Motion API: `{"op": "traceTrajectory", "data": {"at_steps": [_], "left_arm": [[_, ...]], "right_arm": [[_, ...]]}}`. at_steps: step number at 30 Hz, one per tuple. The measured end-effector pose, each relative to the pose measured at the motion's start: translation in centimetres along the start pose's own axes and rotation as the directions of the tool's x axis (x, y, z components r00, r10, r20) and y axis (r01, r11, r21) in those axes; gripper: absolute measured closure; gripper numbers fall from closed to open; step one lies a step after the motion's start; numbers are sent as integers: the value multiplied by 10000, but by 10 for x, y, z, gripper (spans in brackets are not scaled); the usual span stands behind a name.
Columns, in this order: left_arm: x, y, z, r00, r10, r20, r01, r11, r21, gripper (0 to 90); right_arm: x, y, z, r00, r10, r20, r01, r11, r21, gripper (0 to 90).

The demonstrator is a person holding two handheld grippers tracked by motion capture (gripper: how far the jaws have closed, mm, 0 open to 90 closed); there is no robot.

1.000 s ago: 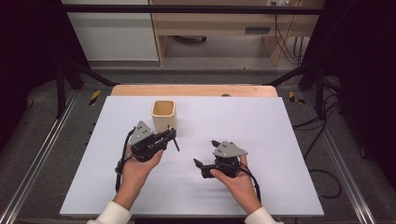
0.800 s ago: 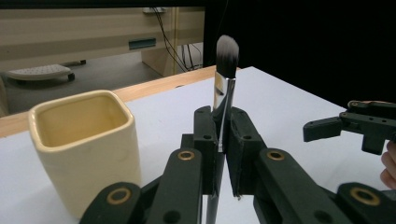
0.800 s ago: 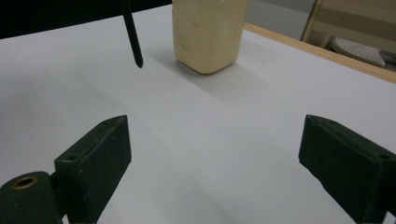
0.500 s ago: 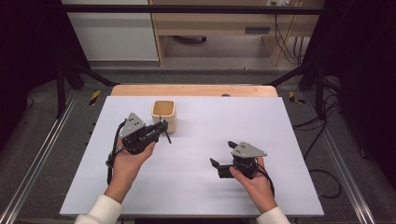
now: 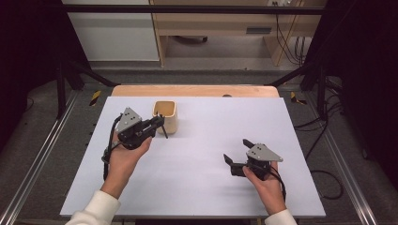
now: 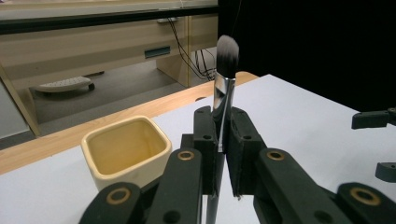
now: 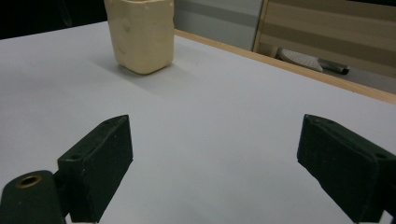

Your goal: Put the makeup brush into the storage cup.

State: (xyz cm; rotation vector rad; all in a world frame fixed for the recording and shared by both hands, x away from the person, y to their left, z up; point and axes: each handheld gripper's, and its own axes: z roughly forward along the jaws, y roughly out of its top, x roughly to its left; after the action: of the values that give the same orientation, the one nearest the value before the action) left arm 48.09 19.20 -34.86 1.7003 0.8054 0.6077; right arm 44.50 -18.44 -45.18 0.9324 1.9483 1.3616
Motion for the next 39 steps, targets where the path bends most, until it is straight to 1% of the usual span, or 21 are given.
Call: {"op": "traceTrajectory", "data": {"at_steps": [3,5,6,8,10,11,17,19,21,23,30,35,36,39], "left_arm": [[2,4,0,10000,57,-27,-57,10000,-39,832],[3,7,0,9999,134,-56,-134,9999,-44,832],[4,8,0,9999,140,-69,-141,9999,-53,832],[5,10,0,9998,162,-80,-163,9998,-72,832],[6,12,0,9998,179,-101,-180,9998,-90,832],[7,13,0,9998,197,-101,-198,9998,-89,832],[8,20,-1,9995,278,-168,-280,9995,-137,832],[9,22,-1,9995,244,-181,-247,9996,-170,832],[10,23,-2,9997,157,-180,-160,9997,-209,832],[13,25,-2,9995,179,-254,-183,9997,-168,832],[19,30,-3,9993,96,-359,-104,9997,-222,832],[22,36,-4,9991,153,-402,-163,9996,-246,832],[23,37,-4,9990,167,-413,-176,9996,-229,832],[24,39,-4,9989,189,-439,-199,9995,-225,832]], "right_arm": [[-3,-1,-2,9999,-4,136,4,10000,-18,103],[-6,-1,-4,9996,156,215,-155,9999,-37,96],[-6,-1,-4,9996,156,215,-155,9999,-37,96],[-9,-2,-6,9991,380,185,-379,9993,-10,71],[-11,-2,-7,9989,431,166,-431,9991,-6,64],[-13,-3,-8,9983,544,213,-544,9985,29,62],[-16,-7,-13,9978,613,242,-615,9981,80,63],[-17,-8,-15,9981,513,331,-514,9987,26,69],[-18,-10,-16,9978,487,452,-480,9987,-159,73],[-20,-13,-19,9976,471,500,-462,9987,-194,79],[-24,-17,-24,9976,495,492,-480,9984,-306,79],[-24,-19,-26,9978,523,416,-513,9983,-259,81],[-26,-20,-27,9982,466,387,-457,9987,-239,83],[-28,-22,-29,9980,464,432,-451,9985,-298,83]]}}
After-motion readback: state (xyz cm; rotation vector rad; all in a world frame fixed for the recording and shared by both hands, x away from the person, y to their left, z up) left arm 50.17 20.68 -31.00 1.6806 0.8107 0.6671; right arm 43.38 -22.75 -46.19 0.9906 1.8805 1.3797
